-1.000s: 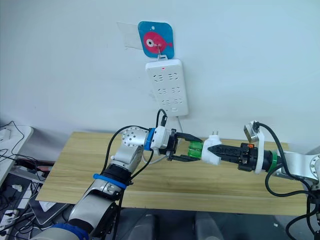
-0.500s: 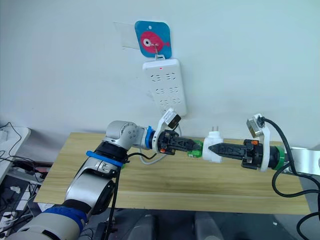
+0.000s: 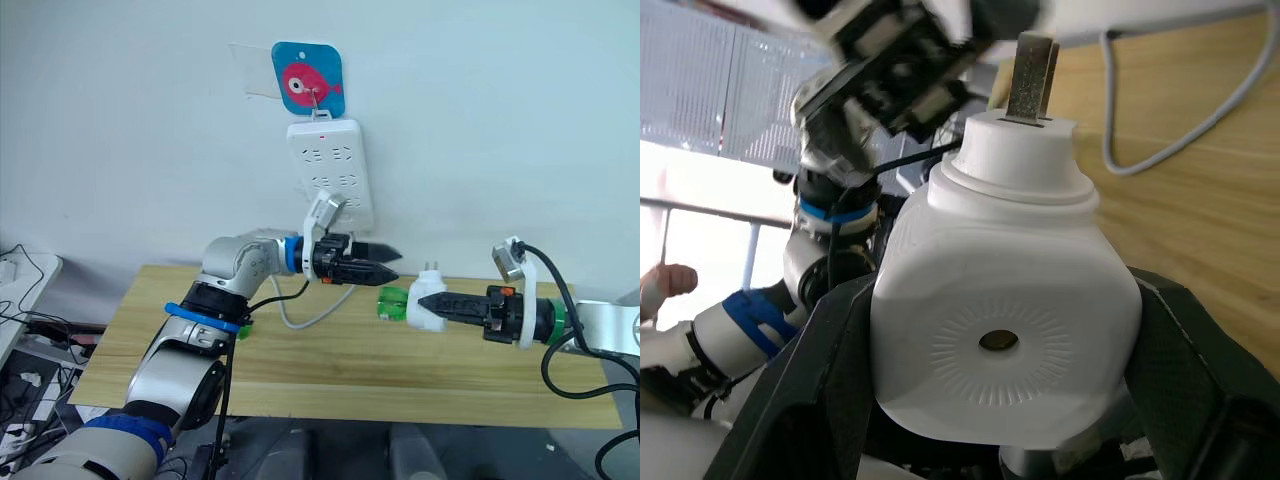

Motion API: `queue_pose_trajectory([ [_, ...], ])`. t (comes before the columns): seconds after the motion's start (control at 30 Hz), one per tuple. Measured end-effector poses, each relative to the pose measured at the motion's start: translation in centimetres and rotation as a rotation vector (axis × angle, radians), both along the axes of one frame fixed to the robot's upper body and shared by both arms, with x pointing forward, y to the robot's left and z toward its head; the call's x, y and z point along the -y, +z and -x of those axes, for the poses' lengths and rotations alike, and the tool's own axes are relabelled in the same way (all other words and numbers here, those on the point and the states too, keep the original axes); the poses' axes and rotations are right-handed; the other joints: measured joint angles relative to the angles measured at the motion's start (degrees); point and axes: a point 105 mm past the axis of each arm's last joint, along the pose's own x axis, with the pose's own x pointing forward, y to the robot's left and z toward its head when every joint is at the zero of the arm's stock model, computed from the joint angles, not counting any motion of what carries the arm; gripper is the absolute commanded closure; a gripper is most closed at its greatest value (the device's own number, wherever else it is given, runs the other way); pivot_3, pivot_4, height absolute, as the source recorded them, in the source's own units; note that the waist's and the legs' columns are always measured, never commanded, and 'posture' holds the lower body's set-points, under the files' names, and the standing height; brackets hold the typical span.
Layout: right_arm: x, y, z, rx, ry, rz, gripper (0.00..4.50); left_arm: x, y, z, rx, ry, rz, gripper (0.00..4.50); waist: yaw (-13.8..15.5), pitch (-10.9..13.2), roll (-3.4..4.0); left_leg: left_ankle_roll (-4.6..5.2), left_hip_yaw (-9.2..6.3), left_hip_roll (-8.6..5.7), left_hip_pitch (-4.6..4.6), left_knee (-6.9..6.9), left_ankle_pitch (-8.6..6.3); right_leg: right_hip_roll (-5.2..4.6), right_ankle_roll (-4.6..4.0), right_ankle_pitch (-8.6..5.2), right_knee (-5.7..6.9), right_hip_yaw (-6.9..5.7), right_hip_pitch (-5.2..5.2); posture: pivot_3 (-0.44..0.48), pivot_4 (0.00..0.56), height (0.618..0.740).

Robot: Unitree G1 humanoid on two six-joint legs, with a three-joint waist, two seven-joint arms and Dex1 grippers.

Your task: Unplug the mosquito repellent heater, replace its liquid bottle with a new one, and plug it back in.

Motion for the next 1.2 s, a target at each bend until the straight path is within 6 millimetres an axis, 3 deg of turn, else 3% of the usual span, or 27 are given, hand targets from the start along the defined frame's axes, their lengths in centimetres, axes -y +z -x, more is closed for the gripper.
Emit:
queue_pose_trajectory([
  [0.07, 0.8, 0.1, -0.5, -0.012, -0.035, -0.025, 1.48, -0.3, 0.2, 0.7, 0.197, 0.011, 0.060, 0.01, 0.3, 0.0, 0.00, 0.00, 0.08, 0.00, 0.02, 0.00, 0.00, -0.03, 0.01, 0.01, -0.05, 0.02, 0.03, -0.040, 0.176, 0.740],
  [0.27, 1.6, -0.1, -0.6, -0.053, -0.042, -0.051, 1.48, -1.3, -2.8, 1.9, 0.671, 0.022, 0.074, 0.01, 1.1, 0.0, 0.00, 0.02, 0.12, -0.02, 0.00, 0.04, -0.01, -0.03, 0.09, 0.07, -0.11, 0.05, 0.05, -0.037, 0.176, 0.740],
  [0.53, 1.5, 0.4, -0.6, -0.046, -0.014, -0.065, 1.48, 0.3, -4.8, 2.4, 1.182, 0.044, 0.128, 0.01, 1.6, 0.0, 0.01, 0.09, 0.14, -0.06, -0.24, 0.06, -0.05, -0.09, 0.34, 0.28, -0.60, 0.06, 0.07, -0.045, 0.176, 0.740],
  [0.87, 0.9, 0.6, -0.1, -0.039, 0.028, -0.067, 1.48, 1.7, -3.6, 1.9, 1.414, 0.123, 0.207, 0.01, 1.7, 0.0, 0.01, 0.13, 0.15, -0.14, -0.26, 0.07, -0.07, -0.16, 0.40, 0.32, -0.61, 0.08, 0.07, -0.055, 0.168, 0.740],
  [0.97, 0.7, 0.6, -0.1, -0.037, 0.032, -0.072, 1.48, 2.0, -3.7, 1.8, 1.430, 0.124, 0.194, 0.56, 1.6, 0.0, 0.01, 0.13, 0.15, -0.14, -0.26, 0.07, -0.07, -0.16, 0.41, 0.32, -0.58, 0.07, 0.07, -0.055, 0.168, 0.740],
  [1.13, 0.7, 0.6, -0.1, -0.036, 0.032, -0.074, 1.48, 2.3, -4.3, 1.9, 1.430, 0.117, 0.182, 2.03, 1.6, 0.0, 0.03, 0.13, 0.15, -0.14, -0.26, 0.07, -0.07, -0.17, 0.41, 0.32, -0.58, 0.07, 0.07, -0.058, 0.165, 0.740],
  [1.2, 0.7, 0.6, -0.1, -0.036, 0.032, -0.074, 1.48, 2.3, -4.4, 1.8, 1.427, 0.125, 0.187, 2.23, 1.6, 0.0, 0.03, 0.13, 0.14, -0.14, -0.25, 0.07, -0.07, -0.17, 0.40, 0.32, -0.57, 0.05, 0.07, -0.056, 0.164, 0.740],
])
